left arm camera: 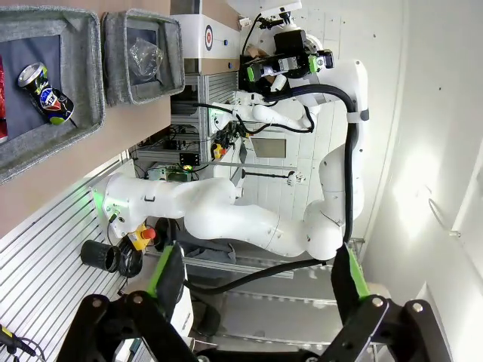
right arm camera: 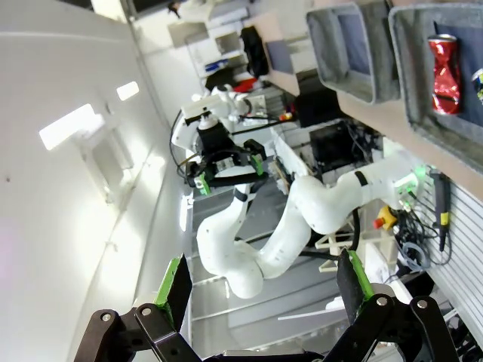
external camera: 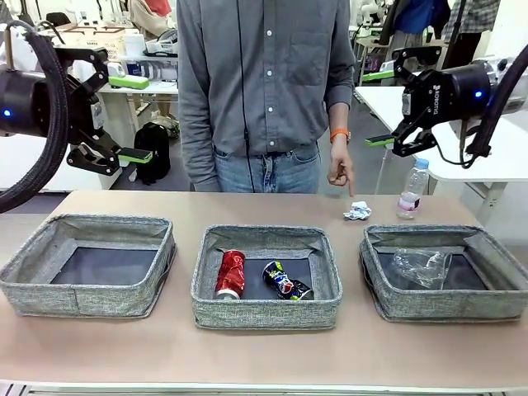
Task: Sort the waste into the appropriate baskets.
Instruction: Pick up the waste item pointed out by the person.
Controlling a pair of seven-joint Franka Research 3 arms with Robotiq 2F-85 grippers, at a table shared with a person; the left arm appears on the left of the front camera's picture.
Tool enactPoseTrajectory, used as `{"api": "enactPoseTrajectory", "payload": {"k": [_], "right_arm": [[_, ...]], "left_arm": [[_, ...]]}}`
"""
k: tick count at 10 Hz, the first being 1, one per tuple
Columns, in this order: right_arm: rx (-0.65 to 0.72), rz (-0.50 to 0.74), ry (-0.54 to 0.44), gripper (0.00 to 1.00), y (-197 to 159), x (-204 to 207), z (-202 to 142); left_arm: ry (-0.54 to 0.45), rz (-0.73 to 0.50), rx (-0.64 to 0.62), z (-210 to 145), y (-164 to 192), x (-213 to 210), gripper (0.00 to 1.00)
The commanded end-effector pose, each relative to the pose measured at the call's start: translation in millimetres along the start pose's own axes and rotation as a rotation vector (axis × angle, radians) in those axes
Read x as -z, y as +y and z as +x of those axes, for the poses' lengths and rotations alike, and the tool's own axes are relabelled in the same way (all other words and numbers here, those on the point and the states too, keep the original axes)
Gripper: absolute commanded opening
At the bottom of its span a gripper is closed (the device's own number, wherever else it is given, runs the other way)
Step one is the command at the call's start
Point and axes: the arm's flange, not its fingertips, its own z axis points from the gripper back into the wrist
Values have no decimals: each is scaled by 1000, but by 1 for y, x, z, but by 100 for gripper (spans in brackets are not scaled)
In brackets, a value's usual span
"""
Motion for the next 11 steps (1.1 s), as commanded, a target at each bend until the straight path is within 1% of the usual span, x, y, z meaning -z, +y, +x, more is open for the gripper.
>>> {"api": "enactPoseTrajectory", "payload": {"k": [1,7,8,9,10,11], "right_arm": [[4,-7,8,100,2,0,-1],[0,0,0,100,0,0,0],[-31,-178,-31,100,-6,1,3],[-23,-336,7,100,-10,5,4],[-50,-545,48,100,-11,9,2],[-9,-827,-77,100,-12,12,1]], "left_arm": [[1,-20,2,-1,-2,1,100],[1,-20,2,-1,-2,1,100],[1,-20,2,-1,-2,1,100],[1,-20,2,-1,-2,1,100],[1,-20,2,-1,-2,1,100],[1,-20,2,-1,-2,1,100]]}}
